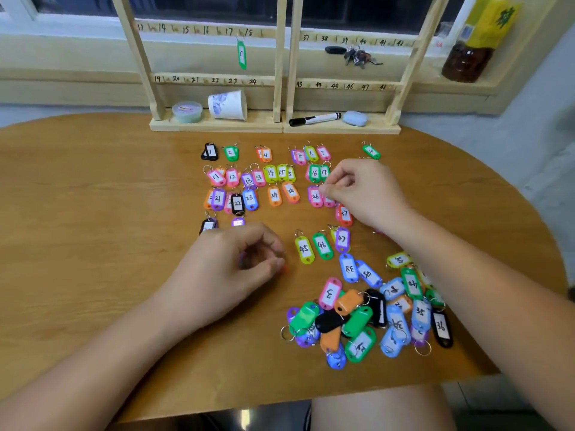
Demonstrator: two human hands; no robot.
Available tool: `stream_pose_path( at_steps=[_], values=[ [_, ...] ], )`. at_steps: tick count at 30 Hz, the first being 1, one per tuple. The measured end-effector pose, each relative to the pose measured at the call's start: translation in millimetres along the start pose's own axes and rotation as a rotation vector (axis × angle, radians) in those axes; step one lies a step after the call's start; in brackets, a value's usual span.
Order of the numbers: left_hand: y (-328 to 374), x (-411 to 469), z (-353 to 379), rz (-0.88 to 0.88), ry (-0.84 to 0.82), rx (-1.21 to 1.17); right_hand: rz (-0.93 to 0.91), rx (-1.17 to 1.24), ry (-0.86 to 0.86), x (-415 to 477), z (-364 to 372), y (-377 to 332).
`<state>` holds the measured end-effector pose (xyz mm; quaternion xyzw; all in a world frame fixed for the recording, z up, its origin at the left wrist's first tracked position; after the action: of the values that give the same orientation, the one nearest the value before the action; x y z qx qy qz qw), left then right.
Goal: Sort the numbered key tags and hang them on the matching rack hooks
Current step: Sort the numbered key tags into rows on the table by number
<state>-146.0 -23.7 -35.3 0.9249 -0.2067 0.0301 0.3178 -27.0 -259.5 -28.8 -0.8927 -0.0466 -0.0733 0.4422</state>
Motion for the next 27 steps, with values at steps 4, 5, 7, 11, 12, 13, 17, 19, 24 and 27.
stream_pose_path(
  at_steps=[4, 5, 7, 11, 12, 13, 17, 19, 24, 27],
  values=[
    [23.7, -13.9, 16.8, 0.095, -0.108, 0.011, -0.065, 0.035, -0.178, -42.1, -0.6, -14.3],
    [26.5, -16.4, 20.7, 0.099, -0.123, 0.015, -0.080, 0.035, -0.246, -54.2, 0.5, -18.5],
    [29.4, -20.5, 27.6, 0.093, -0.145, 0.037, -0.110, -0.013, -0.389, -76.3, 3.1, -24.6],
    [35.9, -23.4, 35.0, 0.089, -0.195, 0.136, -0.136, -0.214, -0.656, -107.0, 13.9, -23.6],
    [37.1, -23.3, 35.8, 0.079, -0.210, 0.150, -0.138, -0.234, -0.689, -111.2, 16.4, -23.0],
    [38.3, -22.6, 36.3, 0.064, -0.225, 0.159, -0.144, -0.239, -0.703, -113.7, 18.4, -22.6],
    [40.1, -20.3, 38.7, -0.020, -0.282, 0.148, -0.162, -0.248, -0.704, -113.9, 21.8, -24.9],
    [40.0, -18.9, 40.2, -0.051, -0.299, 0.132, -0.167, -0.262, -0.714, -113.2, 23.6, -26.9],
    [32.8, -16.2, 40.0, -0.114, -0.337, 0.055, -0.089, -0.197, -0.711, -109.3, 17.6, -28.0],
    [28.8, -13.1, 31.1, -0.159, -0.292, -0.090, 0.022, 0.056, -0.695, -104.5, 9.8, -25.4]
  ],
)
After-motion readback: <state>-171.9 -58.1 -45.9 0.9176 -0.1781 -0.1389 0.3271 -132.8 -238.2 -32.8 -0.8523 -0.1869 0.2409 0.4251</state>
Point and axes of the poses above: each hand's wrist, its own x-axis towards the middle knuckle, its own z-axis out of the palm, y = z × x, the point moved 8 cm from there along x, towards the middle knuckle, and after that the axes turned 12 degrees about x, right-handed, at the moved point
